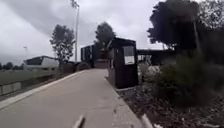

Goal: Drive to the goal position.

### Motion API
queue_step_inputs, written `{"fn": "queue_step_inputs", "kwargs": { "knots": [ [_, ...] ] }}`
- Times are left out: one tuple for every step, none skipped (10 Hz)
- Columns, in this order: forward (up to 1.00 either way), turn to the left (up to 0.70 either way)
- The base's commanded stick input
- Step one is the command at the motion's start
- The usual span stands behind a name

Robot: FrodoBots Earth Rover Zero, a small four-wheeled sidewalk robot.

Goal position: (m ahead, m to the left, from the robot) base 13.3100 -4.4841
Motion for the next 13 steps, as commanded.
{"fn": "queue_step_inputs", "kwargs": {
  "knots": [
    [0.77,0.0],
    [0.43,0.0],
    [0.0,0.0],
    [0.0,0.0],
    [0.0,0.52],
    [0.0,1.0],
    [0.0,1.0],
    [0.0,1.0],
    [0.0,1.0],
    [0.0,0.48],
    [0.0,0.0],
    [0.0,0.0],
    [0.0,0.0]
  ]
}}
